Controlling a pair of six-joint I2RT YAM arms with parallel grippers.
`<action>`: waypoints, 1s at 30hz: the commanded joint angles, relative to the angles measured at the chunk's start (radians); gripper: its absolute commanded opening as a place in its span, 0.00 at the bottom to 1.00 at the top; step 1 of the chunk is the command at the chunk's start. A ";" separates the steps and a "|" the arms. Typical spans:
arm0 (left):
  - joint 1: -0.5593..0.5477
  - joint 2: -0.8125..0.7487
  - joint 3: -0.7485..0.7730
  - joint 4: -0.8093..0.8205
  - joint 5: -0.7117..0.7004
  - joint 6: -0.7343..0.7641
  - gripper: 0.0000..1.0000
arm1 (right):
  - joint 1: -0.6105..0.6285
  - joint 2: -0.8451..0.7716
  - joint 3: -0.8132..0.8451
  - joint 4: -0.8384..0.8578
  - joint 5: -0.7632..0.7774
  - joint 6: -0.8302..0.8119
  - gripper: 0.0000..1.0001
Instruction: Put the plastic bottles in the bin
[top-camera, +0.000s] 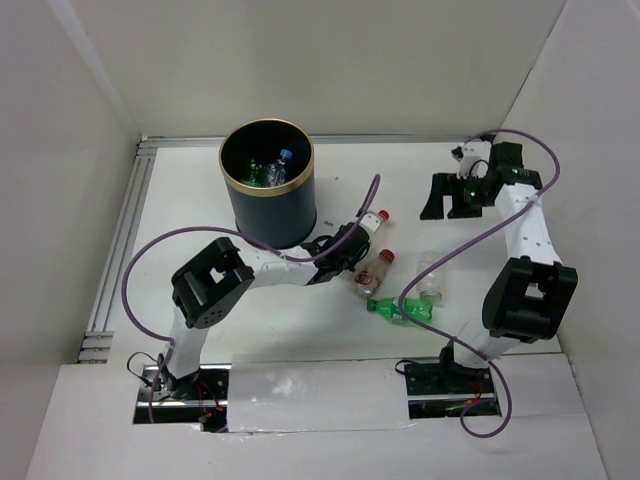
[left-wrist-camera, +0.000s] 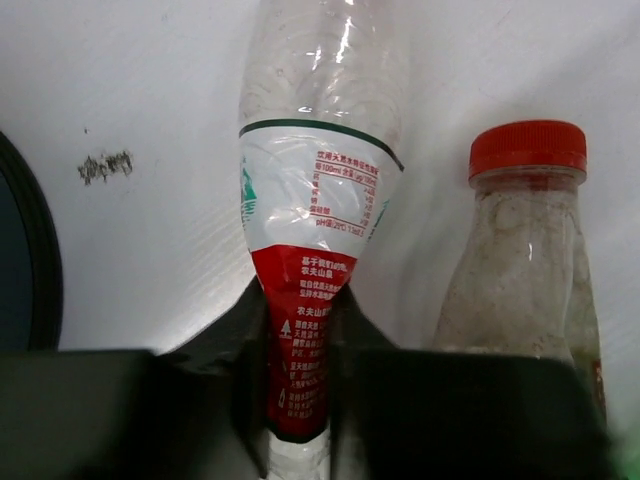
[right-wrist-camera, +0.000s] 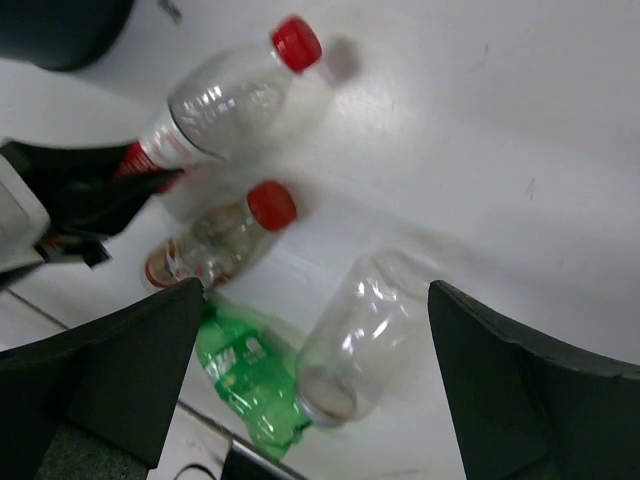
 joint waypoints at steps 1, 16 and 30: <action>0.006 -0.097 0.051 -0.052 0.009 -0.003 0.01 | -0.016 -0.076 -0.033 -0.127 0.084 -0.088 1.00; 0.158 -0.581 0.134 0.098 -0.330 0.152 0.09 | -0.047 0.156 -0.110 -0.259 0.162 -0.197 0.97; 0.446 -0.449 0.116 -0.017 -0.301 0.022 0.49 | -0.037 0.376 -0.079 -0.250 0.152 -0.155 0.93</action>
